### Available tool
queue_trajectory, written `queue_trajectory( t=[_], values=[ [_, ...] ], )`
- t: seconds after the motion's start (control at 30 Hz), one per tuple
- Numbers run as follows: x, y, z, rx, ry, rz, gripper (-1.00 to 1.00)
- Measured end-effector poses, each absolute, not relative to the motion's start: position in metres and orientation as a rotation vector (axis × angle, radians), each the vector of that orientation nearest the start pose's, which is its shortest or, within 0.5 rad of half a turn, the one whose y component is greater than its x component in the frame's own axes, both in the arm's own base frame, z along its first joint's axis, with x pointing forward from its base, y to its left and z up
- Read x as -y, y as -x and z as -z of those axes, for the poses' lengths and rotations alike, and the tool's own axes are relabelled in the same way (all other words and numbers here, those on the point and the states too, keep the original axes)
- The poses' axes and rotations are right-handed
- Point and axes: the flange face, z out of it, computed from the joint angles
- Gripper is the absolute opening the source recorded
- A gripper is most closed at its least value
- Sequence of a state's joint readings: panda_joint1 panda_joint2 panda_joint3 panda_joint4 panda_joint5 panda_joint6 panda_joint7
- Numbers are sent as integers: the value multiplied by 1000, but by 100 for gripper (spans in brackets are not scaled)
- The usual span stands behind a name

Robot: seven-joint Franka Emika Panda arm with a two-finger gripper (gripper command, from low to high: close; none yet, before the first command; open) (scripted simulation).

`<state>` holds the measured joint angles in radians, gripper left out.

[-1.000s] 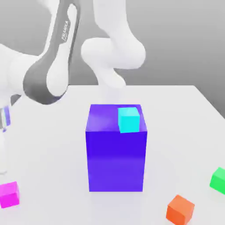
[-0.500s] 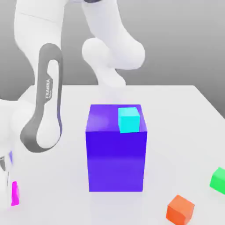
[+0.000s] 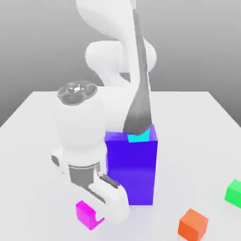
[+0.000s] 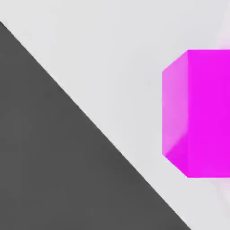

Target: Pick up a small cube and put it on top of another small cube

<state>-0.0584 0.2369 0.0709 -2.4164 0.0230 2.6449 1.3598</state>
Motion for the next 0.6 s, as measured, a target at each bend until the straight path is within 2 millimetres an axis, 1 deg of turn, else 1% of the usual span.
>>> queue_trajectory(
  t=[0.07, 0.13, 0.2, 0.27, 0.33, 0.37, 0.4, 0.43, 0.6],
  values=[
    [-57, -488, -217, -1847, 2521, -37, -100],
    [-107, -475, -222, -1709, 2619, -34, -100],
    [-157, -456, -226, -1558, 2712, -30, -100],
    [-208, -432, -230, -1396, 2802, -22, -100],
    [-258, -406, -225, -1226, 2883, -13, -100],
    [-283, -393, -218, -1139, 2921, -8, -100],
    [-309, -379, -204, -1048, 2958, -3, -100],
    [-326, -368, -189, -985, 2981, -1, 100],
    [-326, -368, -189, -985, 2981, -1, 100]
  ],
)
